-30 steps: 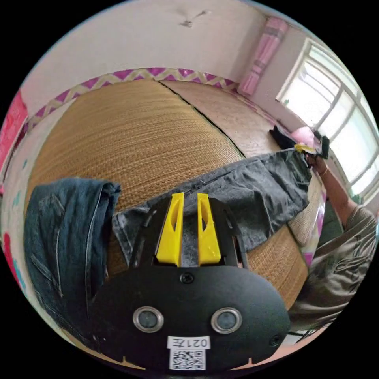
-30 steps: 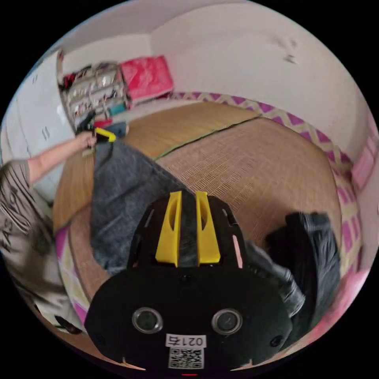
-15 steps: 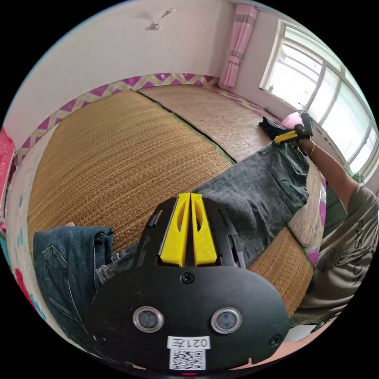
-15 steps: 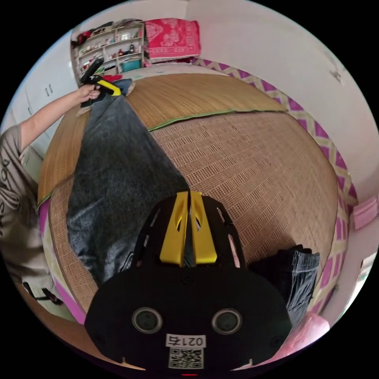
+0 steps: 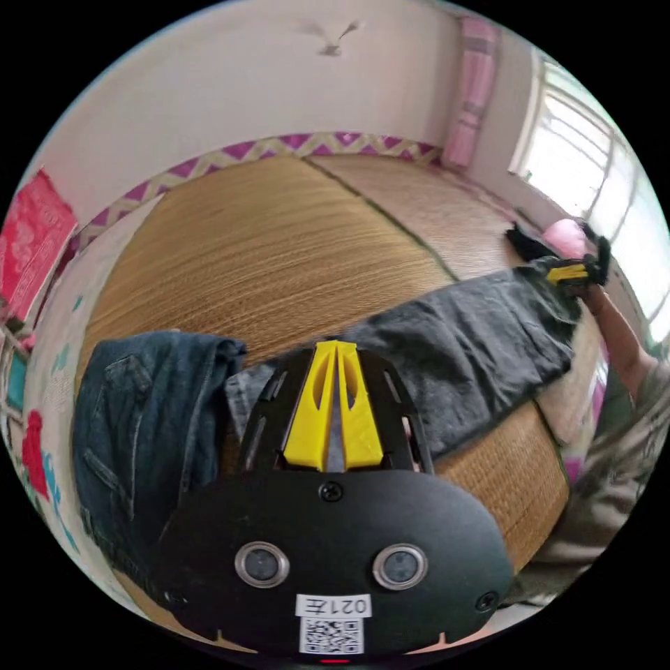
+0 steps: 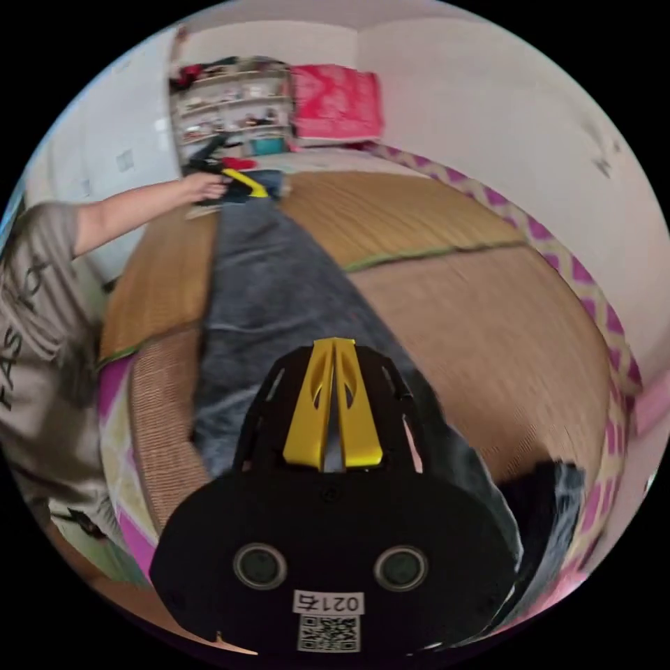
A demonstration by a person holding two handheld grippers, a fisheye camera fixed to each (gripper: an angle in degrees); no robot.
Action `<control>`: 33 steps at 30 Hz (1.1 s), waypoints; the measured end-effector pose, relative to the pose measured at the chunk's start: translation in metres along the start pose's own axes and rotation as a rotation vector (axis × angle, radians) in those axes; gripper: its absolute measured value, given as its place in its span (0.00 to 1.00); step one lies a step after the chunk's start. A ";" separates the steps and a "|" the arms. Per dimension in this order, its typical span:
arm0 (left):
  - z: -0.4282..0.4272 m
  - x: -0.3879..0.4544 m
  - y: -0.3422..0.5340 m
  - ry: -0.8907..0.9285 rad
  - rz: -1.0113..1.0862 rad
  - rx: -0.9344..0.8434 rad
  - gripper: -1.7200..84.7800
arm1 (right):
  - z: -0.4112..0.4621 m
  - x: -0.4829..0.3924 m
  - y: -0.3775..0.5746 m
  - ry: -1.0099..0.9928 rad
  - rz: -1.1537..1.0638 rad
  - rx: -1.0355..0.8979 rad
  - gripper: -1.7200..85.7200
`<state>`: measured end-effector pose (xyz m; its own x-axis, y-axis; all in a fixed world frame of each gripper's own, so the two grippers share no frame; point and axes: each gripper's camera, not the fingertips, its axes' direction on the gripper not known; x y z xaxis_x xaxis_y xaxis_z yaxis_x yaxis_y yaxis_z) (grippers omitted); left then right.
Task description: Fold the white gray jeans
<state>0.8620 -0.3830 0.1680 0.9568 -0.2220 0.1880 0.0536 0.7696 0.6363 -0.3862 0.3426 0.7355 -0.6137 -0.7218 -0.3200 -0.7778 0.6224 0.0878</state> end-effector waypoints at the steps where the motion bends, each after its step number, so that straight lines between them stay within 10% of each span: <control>1: 0.001 0.018 0.009 0.054 0.073 -0.023 0.01 | -0.001 -0.038 -0.006 -0.072 -0.090 0.032 0.01; 11: 0.009 -0.042 0.091 0.078 -0.141 -0.232 0.01 | 0.051 -0.133 0.046 -0.248 -0.104 -0.249 0.01; 17: -0.059 -0.083 0.146 0.151 -0.318 0.183 0.01 | 0.017 -0.136 0.073 -0.140 -0.022 -0.109 0.01; 19: -0.023 -0.085 0.149 -0.016 -0.306 -0.112 0.01 | 0.008 -0.129 0.090 -0.048 0.084 -0.016 0.01; 24: -0.065 -0.097 0.172 -0.012 -0.297 -0.175 0.01 | 0.036 -0.155 0.137 0.043 0.099 -0.103 0.01; 33: -0.141 -0.150 0.300 0.332 -0.890 0.222 0.05 | -0.012 -0.153 0.220 -0.106 0.429 0.170 0.01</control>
<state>0.7754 -0.0344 0.2247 0.6260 -0.4613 -0.6288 0.7735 0.2641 0.5762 -0.4649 0.5863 0.8146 -0.8506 -0.3593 -0.3839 -0.4184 0.9047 0.0803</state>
